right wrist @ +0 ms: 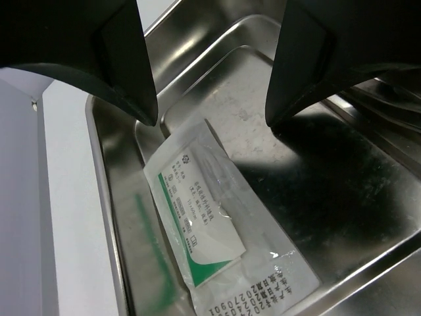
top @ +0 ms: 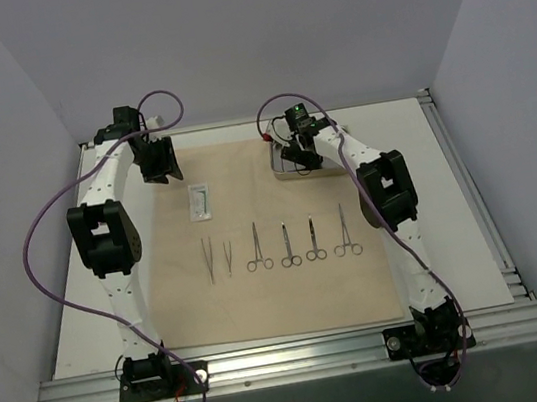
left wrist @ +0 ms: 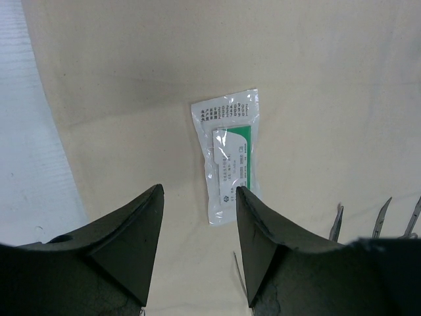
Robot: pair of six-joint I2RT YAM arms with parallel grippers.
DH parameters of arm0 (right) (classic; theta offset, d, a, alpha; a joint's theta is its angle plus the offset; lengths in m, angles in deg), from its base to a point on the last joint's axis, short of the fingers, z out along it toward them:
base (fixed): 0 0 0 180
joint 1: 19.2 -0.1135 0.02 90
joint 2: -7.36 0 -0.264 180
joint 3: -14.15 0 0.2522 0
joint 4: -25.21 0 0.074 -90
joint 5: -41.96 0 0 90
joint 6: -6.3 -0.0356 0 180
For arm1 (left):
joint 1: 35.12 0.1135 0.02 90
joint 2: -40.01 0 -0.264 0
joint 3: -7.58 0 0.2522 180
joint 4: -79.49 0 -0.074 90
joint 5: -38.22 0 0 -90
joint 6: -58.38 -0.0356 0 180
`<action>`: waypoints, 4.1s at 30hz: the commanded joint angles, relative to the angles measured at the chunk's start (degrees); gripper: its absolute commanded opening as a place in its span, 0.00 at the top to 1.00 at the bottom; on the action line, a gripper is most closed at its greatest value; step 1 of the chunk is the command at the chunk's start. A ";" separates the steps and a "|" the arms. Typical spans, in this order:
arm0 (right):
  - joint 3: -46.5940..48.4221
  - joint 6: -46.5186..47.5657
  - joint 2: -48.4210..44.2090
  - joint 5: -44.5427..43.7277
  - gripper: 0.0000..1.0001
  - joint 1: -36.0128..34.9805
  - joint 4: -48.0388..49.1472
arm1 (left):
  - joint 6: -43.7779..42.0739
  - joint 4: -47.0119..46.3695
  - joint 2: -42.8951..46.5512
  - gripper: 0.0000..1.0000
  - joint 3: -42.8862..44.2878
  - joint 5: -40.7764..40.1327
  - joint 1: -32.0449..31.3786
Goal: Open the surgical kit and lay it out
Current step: Pick up the medical item from the container, then place the medical item in the surgical kit.
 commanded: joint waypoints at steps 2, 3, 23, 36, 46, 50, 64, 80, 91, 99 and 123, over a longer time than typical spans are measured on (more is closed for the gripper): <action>-0.12 0.56 1.62 -6.32 0.39 -0.43 2.98 | -0.88 0.57 3.46 0.43 1.73 -0.78 -0.28; -0.12 0.65 1.88 -6.24 0.40 -0.43 3.42 | -0.89 0.49 3.54 0.43 1.64 -0.87 -0.28; -3.81 3.20 4.35 -7.03 0.54 -0.61 8.87 | -1.24 0.57 3.46 0.44 0.94 -2.63 -0.37; -4.78 3.82 4.26 -5.63 0.75 -1.05 9.49 | -1.32 0.57 3.11 0.44 1.20 -2.54 -0.29; -4.78 4.43 4.52 -6.06 0.80 -0.61 9.49 | -1.41 0.66 3.28 0.44 1.20 -2.28 -0.28; -4.43 4.69 4.70 -6.50 0.92 -0.26 9.66 | -1.50 0.75 3.37 0.44 1.20 -2.28 -0.28; -2.23 1.80 -1.00 -0.62 1.00 -0.34 6.59 | -1.33 0.75 3.72 0.44 1.20 -1.84 -0.29; -6.19 -4.53 -12.35 5.27 1.00 0.80 4.65 | -1.94 0.84 3.02 0.44 3.49 -0.78 -0.55; -7.38 -42.91 -20.87 15.03 1.00 -0.95 23.78 | -4.75 1.99 5.83 0.36 15.25 9.67 -4.41; -10.85 -60.76 -20.70 13.71 1.00 -6.49 39.89 | 3.76 -7.07 5.31 0.28 19.83 10.64 -11.17; -7.94 -68.78 -17.71 20.13 1.00 -9.22 41.22 | 8.08 -15.77 -1.82 0.31 28.01 7.40 -15.67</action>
